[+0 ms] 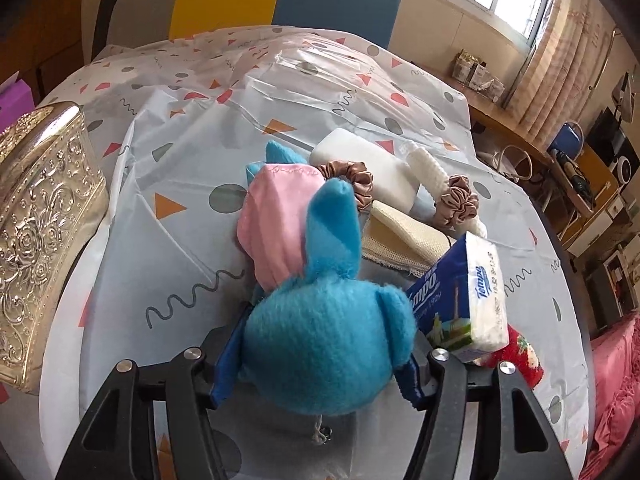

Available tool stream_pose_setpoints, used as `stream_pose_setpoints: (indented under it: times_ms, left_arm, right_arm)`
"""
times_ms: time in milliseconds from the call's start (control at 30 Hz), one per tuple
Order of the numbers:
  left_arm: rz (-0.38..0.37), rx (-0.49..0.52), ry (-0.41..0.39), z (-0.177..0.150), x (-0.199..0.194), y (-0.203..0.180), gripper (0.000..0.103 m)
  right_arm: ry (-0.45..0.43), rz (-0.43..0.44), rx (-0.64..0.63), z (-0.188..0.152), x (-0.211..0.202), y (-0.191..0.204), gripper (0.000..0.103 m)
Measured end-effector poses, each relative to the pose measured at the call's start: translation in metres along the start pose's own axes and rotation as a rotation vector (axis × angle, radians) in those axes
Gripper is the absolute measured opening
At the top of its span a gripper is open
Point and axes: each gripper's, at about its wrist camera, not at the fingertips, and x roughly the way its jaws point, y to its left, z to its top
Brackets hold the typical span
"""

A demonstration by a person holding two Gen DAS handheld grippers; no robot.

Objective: Organize soft objects
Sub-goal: 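Place the glove in the gold tray with left tool while right tool grasps blue plush toy, then carry the blue plush toy into the gold tray and open the right tool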

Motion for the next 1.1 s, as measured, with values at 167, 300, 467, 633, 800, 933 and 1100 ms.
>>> stream_pose_setpoints:
  times_ms: [167, 300, 467, 633, 800, 933, 1100]
  left_arm:
    - [-0.014, 0.032, -0.003, 0.000, 0.019, -0.018, 0.033]
    - [0.000, 0.094, -0.006, 0.004, 0.032, -0.033, 0.039]
    - [0.036, 0.070, -0.045, -0.001, 0.028, -0.030, 0.059]
    - [0.087, 0.068, -0.072, -0.019, 0.009, -0.021, 0.063]
    - [0.140, 0.068, -0.089, -0.041, -0.006, -0.019, 0.064]
    - [0.167, 0.087, -0.118, -0.056, -0.018, -0.022, 0.065]
    - [0.185, 0.108, -0.149, -0.068, -0.033, -0.024, 0.067]
  right_arm:
    - [-0.009, 0.008, 0.003, 0.000, -0.002, 0.001, 0.065]
    - [-0.014, 0.011, -0.011, 0.000, -0.003, 0.004, 0.065]
    - [-0.017, 0.014, -0.037, 0.001, -0.004, 0.007, 0.065]
    - [-0.013, 0.014, -0.049, 0.002, -0.005, 0.009, 0.065]
    - [-0.014, 0.027, -0.033, 0.003, -0.005, 0.008, 0.058]
    - [-0.004, 0.039, 0.007, 0.004, -0.006, 0.004, 0.055]
    - [0.010, 0.078, 0.061, 0.004, -0.005, 0.001, 0.054]
